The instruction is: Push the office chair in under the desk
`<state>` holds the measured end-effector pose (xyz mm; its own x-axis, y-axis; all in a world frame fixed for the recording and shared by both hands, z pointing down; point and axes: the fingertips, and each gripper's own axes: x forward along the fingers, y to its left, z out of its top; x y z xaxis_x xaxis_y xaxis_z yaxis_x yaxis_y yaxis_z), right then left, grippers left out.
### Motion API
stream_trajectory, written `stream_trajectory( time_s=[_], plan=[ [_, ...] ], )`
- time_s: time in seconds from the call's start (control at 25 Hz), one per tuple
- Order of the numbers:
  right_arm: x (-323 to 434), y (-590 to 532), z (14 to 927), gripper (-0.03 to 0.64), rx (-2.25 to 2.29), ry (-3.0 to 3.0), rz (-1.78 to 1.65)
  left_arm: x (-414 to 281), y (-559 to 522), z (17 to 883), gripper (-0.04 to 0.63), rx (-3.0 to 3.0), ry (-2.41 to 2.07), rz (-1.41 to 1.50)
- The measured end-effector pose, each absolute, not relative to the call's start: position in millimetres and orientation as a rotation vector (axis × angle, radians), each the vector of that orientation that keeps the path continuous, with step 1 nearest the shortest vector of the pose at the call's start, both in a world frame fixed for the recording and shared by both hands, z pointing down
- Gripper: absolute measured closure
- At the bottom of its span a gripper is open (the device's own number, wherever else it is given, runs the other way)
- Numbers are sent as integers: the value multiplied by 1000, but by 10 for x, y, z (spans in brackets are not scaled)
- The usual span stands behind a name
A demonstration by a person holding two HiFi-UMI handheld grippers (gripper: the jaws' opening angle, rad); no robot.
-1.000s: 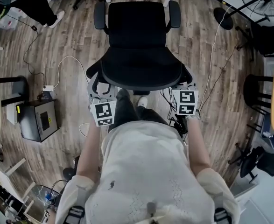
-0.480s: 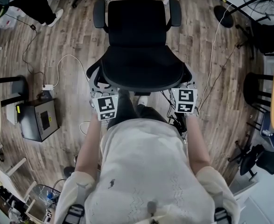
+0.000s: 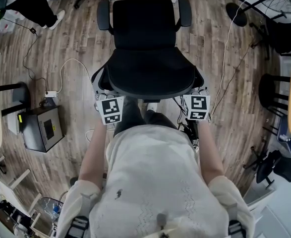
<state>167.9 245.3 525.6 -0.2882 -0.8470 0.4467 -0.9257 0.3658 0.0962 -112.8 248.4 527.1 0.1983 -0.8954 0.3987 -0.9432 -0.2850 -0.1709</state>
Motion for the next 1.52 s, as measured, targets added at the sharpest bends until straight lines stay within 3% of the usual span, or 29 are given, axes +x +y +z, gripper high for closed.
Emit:
stream_trajectory(
  time_s=[1.52],
  plan=[
    [1586,2062,5379,356,1547,-2172,320,-1225,2018,5329,367,2445,-1785,764]
  ],
)
